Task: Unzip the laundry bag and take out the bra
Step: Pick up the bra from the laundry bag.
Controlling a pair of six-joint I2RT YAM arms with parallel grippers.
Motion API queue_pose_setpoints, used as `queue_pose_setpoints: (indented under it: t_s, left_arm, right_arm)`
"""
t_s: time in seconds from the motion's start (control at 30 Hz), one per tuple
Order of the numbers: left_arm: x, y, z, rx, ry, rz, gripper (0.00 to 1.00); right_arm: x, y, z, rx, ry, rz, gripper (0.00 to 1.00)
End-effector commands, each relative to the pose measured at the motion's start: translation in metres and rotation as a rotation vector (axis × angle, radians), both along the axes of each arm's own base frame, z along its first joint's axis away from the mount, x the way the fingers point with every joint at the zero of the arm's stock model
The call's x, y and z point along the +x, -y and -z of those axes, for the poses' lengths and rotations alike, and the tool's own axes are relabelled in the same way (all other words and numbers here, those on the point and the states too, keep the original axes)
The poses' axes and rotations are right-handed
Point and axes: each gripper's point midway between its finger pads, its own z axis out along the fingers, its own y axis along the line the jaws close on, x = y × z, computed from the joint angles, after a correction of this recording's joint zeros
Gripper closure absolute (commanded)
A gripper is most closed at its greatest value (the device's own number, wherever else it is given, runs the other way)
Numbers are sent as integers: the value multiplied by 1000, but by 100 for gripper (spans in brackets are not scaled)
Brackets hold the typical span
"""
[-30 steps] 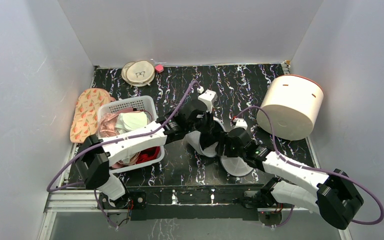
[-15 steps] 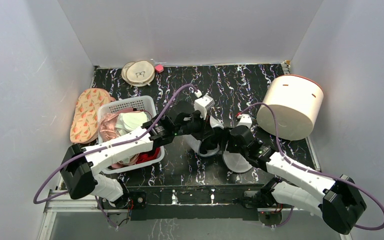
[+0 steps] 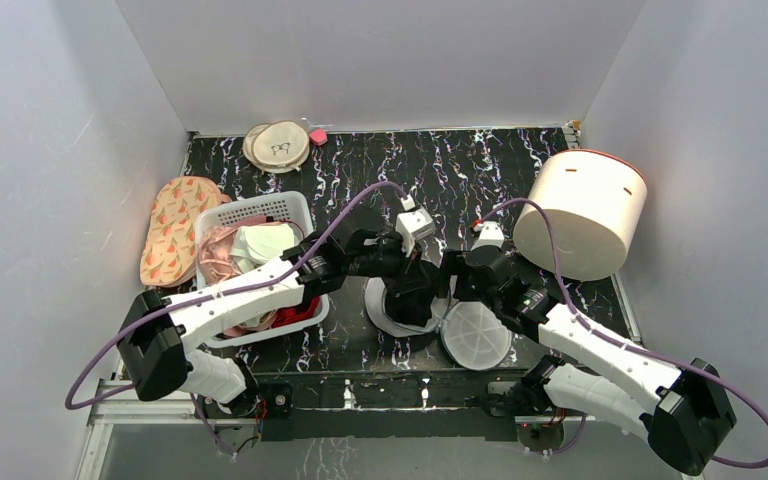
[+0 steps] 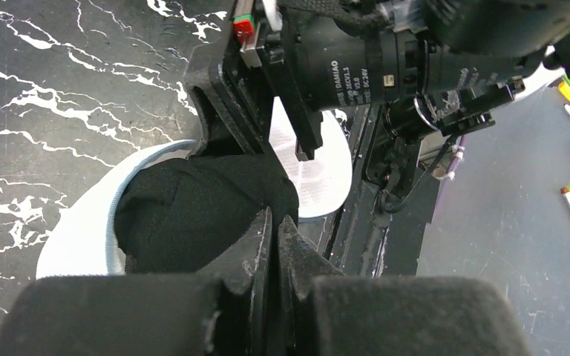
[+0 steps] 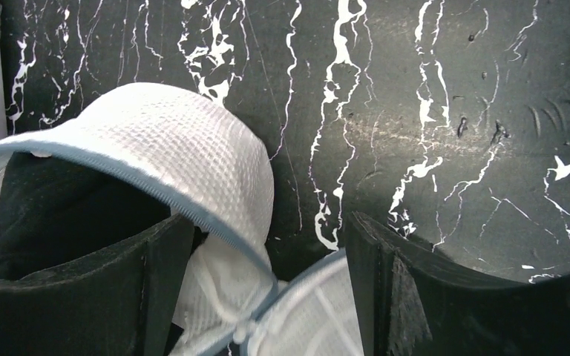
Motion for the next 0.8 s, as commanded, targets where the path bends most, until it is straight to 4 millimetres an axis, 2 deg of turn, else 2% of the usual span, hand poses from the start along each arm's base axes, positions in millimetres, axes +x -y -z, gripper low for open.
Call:
queue_pose_setpoints:
  t_s: [0.0,0.1,0.23,0.47,0.67,0.77]
  left_arm:
    - [-8,2,-51,-168,140,79,100]
    - [-7,2,-76,-260,199,70,100]
    - [4,-3,-107,-318,254,-16,100]
    - [43,-32,-152,-313,322,-308,100]
    - [79,-76,-204,-244,421,-579,100]
    - [114,-122,-227,-118,498,-768,100]
  right_arm:
    - [11,-15,-31,66,76,-35,27]
    - [14,-11,-27,64,81,-4,28]
    - [17,-6,-23,38,68,36,28]
    - [21,-3,-15,0,52,55,29]
    - [24,-5,-7,-11,36,54,28]
    - [23,-6,-5,-9,32,47,28]
